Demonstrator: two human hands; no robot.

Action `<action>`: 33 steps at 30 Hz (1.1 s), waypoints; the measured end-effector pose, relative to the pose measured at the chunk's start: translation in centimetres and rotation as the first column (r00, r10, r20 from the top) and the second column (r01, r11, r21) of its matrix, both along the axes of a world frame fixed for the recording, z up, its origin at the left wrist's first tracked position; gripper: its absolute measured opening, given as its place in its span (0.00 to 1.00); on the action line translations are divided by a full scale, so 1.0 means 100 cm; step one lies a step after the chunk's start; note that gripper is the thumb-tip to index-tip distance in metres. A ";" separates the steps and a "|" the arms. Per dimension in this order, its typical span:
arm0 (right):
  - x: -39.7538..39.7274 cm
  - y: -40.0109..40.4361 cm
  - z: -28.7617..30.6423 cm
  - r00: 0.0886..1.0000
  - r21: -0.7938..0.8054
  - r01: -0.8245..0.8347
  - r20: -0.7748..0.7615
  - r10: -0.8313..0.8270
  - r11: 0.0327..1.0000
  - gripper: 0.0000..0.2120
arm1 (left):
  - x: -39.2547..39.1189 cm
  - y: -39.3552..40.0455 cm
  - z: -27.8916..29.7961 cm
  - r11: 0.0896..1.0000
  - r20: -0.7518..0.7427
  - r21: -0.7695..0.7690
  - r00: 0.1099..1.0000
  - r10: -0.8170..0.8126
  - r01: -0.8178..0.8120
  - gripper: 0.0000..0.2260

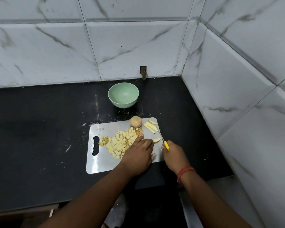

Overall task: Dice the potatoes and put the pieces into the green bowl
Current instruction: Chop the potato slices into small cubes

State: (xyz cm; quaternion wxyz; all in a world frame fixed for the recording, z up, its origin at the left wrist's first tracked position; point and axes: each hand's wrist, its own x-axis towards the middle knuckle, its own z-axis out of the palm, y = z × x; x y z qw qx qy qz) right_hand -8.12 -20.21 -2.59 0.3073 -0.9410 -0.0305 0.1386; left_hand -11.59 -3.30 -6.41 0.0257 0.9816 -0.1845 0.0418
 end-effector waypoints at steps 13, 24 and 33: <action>-0.024 -0.006 0.011 0.985 -0.229 -0.110 -0.158 0.074 0.967 0.04 | 0.007 -0.001 -0.001 0.998 0.026 0.057 1.000 0.000 -0.001 0.26; -0.016 0.006 0.019 0.931 -0.316 -0.167 -0.361 0.045 0.934 0.16 | 0.007 -0.005 0.002 0.999 0.042 0.028 0.999 0.027 -0.029 0.24; -0.026 -0.008 0.024 0.961 -0.252 -0.127 -0.272 0.056 0.959 0.07 | 0.007 -0.006 0.001 0.999 -0.006 -0.009 0.999 0.045 -0.045 0.25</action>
